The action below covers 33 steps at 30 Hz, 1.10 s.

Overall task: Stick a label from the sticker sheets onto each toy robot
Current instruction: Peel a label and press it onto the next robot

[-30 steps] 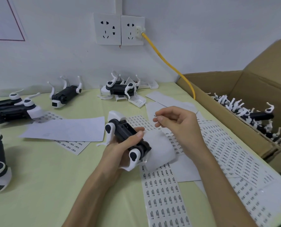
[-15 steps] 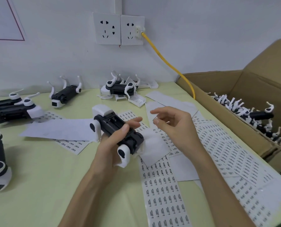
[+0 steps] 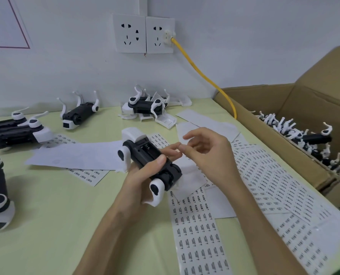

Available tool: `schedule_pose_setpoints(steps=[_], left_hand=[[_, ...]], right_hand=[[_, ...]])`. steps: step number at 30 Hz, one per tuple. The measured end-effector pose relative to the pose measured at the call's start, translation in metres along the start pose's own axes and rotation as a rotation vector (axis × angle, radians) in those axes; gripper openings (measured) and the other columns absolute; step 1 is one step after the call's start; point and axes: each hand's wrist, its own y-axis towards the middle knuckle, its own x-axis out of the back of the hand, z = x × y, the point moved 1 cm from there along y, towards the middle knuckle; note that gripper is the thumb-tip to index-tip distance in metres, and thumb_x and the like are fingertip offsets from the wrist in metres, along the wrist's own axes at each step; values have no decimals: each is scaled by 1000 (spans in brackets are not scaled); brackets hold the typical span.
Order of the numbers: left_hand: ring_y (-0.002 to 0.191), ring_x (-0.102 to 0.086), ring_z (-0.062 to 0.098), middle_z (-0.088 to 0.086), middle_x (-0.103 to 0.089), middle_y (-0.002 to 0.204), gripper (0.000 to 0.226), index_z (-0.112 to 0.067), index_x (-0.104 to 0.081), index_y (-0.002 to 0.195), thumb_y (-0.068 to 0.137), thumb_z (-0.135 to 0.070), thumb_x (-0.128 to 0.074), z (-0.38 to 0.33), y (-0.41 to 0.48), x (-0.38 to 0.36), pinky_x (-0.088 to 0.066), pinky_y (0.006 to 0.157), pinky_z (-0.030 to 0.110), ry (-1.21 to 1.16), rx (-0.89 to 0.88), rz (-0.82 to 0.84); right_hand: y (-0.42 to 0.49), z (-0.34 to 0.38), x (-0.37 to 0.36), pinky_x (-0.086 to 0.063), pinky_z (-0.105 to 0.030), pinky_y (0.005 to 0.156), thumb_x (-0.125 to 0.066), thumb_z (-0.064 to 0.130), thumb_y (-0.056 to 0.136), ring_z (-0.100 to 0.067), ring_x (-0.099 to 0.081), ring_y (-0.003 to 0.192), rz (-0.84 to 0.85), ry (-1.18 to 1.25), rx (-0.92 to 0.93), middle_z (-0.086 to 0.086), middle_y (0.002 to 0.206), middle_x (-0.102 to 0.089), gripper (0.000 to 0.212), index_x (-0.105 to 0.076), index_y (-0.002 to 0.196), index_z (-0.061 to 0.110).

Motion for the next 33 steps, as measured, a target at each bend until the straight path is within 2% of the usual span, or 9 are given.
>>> schedule_pose_setpoints(steps=[5,9,13,20,23,26,28,30,33], left_hand=[[126,-66,19,1,-66,141,34,-12,-76,104,79,-35,-70,2,0,-4,-60,83,29,-70,-10,20],[131,-62,18,-4,-63,145,40,-13,-73,108,76,-38,-74,9,1,-1,-56,102,41,63,-20,10],[138,-56,13,-4,-63,145,44,-10,-72,109,74,-36,-78,16,2,1,-43,113,57,144,-37,7],[140,-53,9,-10,-66,140,50,-7,-70,112,76,-39,-80,21,7,6,-36,119,54,143,-41,-58],[122,-68,22,-2,-75,122,66,-16,-73,107,63,-62,-89,21,12,13,-45,113,54,106,-19,-298],[102,-70,30,8,-74,104,80,-26,-75,96,39,-81,-90,18,14,16,-54,82,38,27,32,-444],[90,-67,23,6,-71,98,77,-24,-71,96,46,-80,-87,14,14,16,-49,69,30,-41,41,-475],[83,-65,18,0,-70,91,51,-28,-71,90,65,-71,-80,10,15,13,-47,62,25,-126,32,-493],[87,-57,19,-1,-66,87,38,-22,-61,94,74,-53,-73,9,14,7,-40,68,27,-263,-1,-513]], right_hand=[[-6,2,-16,-55,-22,73,-78,12,86,-6,-71,71,-78,164,-78,9,75,-76,11,-77,83,22],[-10,1,-22,-56,-25,74,-79,17,86,-7,-71,72,-170,121,-102,10,74,-76,10,-77,80,24],[-11,2,-23,-51,-17,66,-79,16,86,-3,-69,67,-213,97,-83,11,70,-74,11,-75,77,22],[-12,4,-25,-48,-12,64,-76,12,86,-2,-65,64,-256,30,-16,16,68,-70,15,-70,75,21],[-8,6,-22,-51,-18,64,-76,11,88,-6,-61,62,-266,143,-32,11,68,-69,15,-71,78,20],[-7,7,-20,-49,-18,62,-73,9,90,-9,-57,58,-190,358,-160,6,65,-67,8,-74,85,14],[-7,8,-20,-48,-19,62,-69,8,93,-11,-53,58,-121,483,-234,1,65,-65,9,-76,89,12],[-7,8,-22,-47,-21,63,-65,8,95,-13,-48,57,-42,569,-277,-2,67,-62,14,-77,92,12],[-8,10,-22,-41,-25,60,-59,10,97,-14,-44,51,64,688,-333,-5,67,-58,18,-77,99,10]])
